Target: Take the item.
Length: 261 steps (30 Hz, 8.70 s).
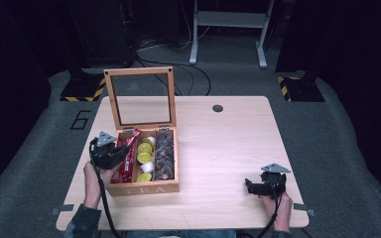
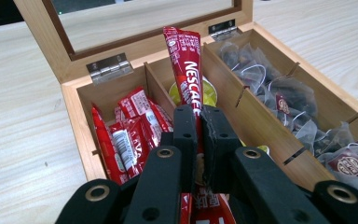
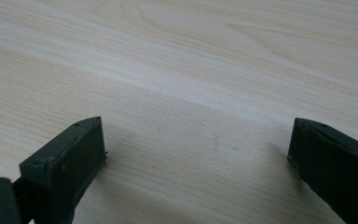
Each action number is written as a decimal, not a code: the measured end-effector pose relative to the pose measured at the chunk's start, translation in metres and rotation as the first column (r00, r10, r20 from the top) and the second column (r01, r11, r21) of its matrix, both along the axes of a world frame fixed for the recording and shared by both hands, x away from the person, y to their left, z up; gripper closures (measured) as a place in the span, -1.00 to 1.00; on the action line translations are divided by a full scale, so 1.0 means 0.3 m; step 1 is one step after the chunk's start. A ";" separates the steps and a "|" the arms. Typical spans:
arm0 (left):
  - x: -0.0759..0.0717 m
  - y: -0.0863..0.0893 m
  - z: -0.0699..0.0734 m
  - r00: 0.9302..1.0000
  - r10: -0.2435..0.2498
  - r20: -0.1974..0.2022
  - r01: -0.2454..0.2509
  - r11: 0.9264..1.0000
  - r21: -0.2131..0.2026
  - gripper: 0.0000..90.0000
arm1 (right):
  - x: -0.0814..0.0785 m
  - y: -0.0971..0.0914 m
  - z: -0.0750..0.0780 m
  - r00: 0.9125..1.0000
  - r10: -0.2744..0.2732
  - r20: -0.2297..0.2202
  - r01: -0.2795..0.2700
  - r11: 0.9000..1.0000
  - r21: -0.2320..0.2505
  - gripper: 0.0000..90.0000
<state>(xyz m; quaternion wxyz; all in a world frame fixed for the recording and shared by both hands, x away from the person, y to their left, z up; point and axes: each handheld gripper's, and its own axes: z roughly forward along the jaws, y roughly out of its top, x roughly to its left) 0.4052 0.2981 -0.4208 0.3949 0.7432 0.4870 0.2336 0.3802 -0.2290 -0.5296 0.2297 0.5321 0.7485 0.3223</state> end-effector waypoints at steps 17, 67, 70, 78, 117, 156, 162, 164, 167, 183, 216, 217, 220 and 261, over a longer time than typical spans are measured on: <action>0.006 -0.019 0.034 0.998 -0.064 0.021 0.064 0.998 -0.025 0.88 | 0.000 0.000 0.000 1.000 0.000 0.000 0.000 1.000 0.001 -0.92; 0.107 -0.297 0.104 0.959 -0.277 0.064 0.277 0.961 0.002 0.88 | 0.001 -0.001 0.000 1.000 0.003 0.002 -0.003 1.000 0.004 -0.91; 0.112 -0.317 0.107 0.956 -0.287 0.061 0.287 0.958 0.004 0.88 | 0.001 -0.001 0.000 1.000 0.003 0.001 -0.003 1.000 0.004 -0.91; 0.127 -0.371 0.107 0.949 -0.309 0.057 0.310 0.951 0.004 0.88 | 0.000 0.000 0.000 1.000 0.003 0.001 -0.003 1.000 0.004 -0.91; 0.201 -0.633 0.016 0.924 -0.383 -0.014 0.383 0.924 -0.001 0.88 | 0.000 0.000 0.000 1.000 0.005 0.001 -0.005 1.000 0.002 -0.90; 0.217 -0.880 -0.104 0.931 -0.351 -0.098 0.352 0.936 -0.010 0.88 | -0.001 0.000 0.001 1.000 0.005 0.000 -0.005 1.000 0.003 -0.89; 0.211 -0.906 -0.124 0.933 -0.347 -0.099 0.348 0.937 -0.005 0.88 | -0.001 0.001 0.000 1.000 0.005 0.002 -0.005 1.000 0.004 -0.89; 0.211 -0.918 -0.136 0.931 -0.348 -0.108 0.350 0.937 -0.004 0.88 | -0.001 0.000 0.000 1.000 0.005 0.002 -0.005 1.000 0.004 -0.89; 0.212 -0.924 -0.147 0.929 -0.351 -0.117 0.353 0.936 -0.001 0.88 | -0.001 0.001 0.000 1.000 0.005 0.002 -0.005 1.000 0.004 -0.89; 0.232 -0.962 -0.252 0.916 -0.349 -0.197 0.360 0.933 0.020 0.88 | -0.001 0.000 0.000 1.000 0.007 0.002 -0.007 1.000 0.001 -0.89; 0.205 -0.918 -0.192 0.917 -0.344 -0.200 0.344 0.938 -0.037 -0.59 | -0.001 0.000 0.001 1.000 0.006 0.002 -0.006 1.000 0.003 -0.88; 0.205 -0.918 -0.192 0.917 -0.344 -0.200 0.344 0.938 -0.037 -0.62 | -0.001 0.000 0.001 1.000 0.006 0.002 -0.006 1.000 0.003 -0.88; 0.182 -0.899 -0.149 0.919 -0.355 -0.173 0.352 0.935 -0.051 -0.66 | -0.001 0.000 0.001 1.000 0.006 0.002 -0.006 1.000 0.004 -0.88; 0.030 -0.323 0.075 0.981 -0.190 0.049 0.190 0.982 0.008 -0.72 | 0.000 -0.001 0.000 1.000 0.000 0.005 0.000 1.000 0.004 -0.88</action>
